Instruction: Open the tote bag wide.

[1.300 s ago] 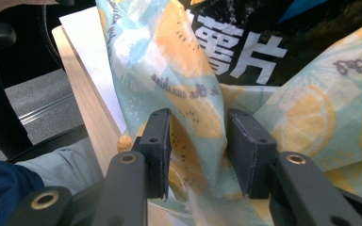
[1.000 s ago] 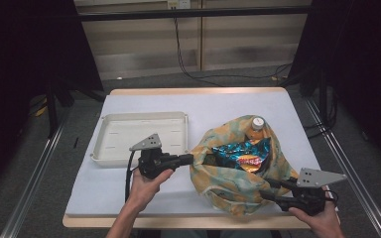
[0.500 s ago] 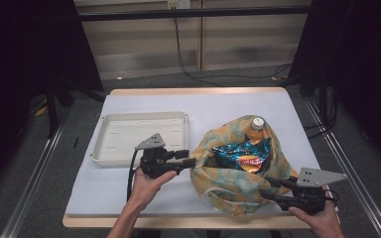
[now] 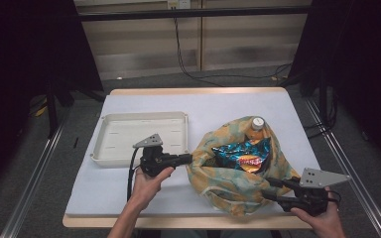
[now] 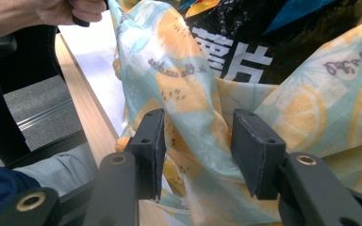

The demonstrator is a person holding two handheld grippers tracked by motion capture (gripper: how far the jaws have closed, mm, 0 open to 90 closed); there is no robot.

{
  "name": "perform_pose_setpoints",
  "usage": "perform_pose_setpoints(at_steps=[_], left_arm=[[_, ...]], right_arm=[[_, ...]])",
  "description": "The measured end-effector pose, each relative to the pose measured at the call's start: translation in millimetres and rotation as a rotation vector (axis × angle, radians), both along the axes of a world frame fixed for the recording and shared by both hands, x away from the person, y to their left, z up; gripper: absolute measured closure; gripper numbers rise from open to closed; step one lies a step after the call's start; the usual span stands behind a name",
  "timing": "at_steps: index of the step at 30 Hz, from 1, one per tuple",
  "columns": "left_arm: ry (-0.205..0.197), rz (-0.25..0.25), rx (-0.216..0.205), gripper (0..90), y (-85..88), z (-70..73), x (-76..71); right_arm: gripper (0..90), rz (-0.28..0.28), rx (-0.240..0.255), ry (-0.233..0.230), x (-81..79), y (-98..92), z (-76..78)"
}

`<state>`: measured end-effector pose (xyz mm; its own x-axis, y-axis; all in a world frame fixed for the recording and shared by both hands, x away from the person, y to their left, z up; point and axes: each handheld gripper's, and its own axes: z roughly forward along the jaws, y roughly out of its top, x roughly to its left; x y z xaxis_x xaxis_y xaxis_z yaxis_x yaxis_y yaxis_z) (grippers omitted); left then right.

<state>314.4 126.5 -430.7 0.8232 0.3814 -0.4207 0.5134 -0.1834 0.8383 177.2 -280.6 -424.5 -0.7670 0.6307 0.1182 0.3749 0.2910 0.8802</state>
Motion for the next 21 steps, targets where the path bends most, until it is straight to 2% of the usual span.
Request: perform_pose_setpoints(at_steps=[1, 5, 6, 8, 9, 11, 16, 21], left_arm=[[-0.012, 0.018, 0.033, 90.0, -1.0, -2.4, 0.6], [-0.012, 0.008, 0.024, 90.0, -6.4, -3.4, 1.4], [-0.026, 0.019, 0.045, 90.0, -8.3, -3.0, 0.5], [-0.006, 0.000, 0.026, 90.0, -11.8, -5.7, 1.1], [-0.010, -0.002, 0.046, 90.0, -16.5, -8.4, 0.1], [-0.028, -0.038, 0.116, 90.0, -29.3, -15.7, -2.7], [-0.043, -0.074, 0.114, 90.0, -47.4, -19.2, -6.7], [-0.057, -0.085, 0.170, 90.0, -56.4, -26.9, -7.6]], right_arm=[[55.2, 0.000, 0.001, 0.000, 0.0, -0.1, 0.1], [55.0, -0.002, 0.001, -0.002, 0.3, -0.7, 0.5], [54.9, -0.003, 0.000, -0.002, 0.1, -0.7, 0.6], [54.5, -0.003, 0.001, -0.006, 0.6, -0.9, 0.4], [54.0, -0.005, -0.001, -0.005, 0.5, -0.8, 0.5], [53.7, -0.002, 0.001, -0.005, 0.6, -0.4, 0.4], [53.9, -0.003, -0.003, 0.000, 0.6, -1.0, -0.5], [60.3, -0.011, -0.030, 0.004, 1.3, -1.8, -4.8]])
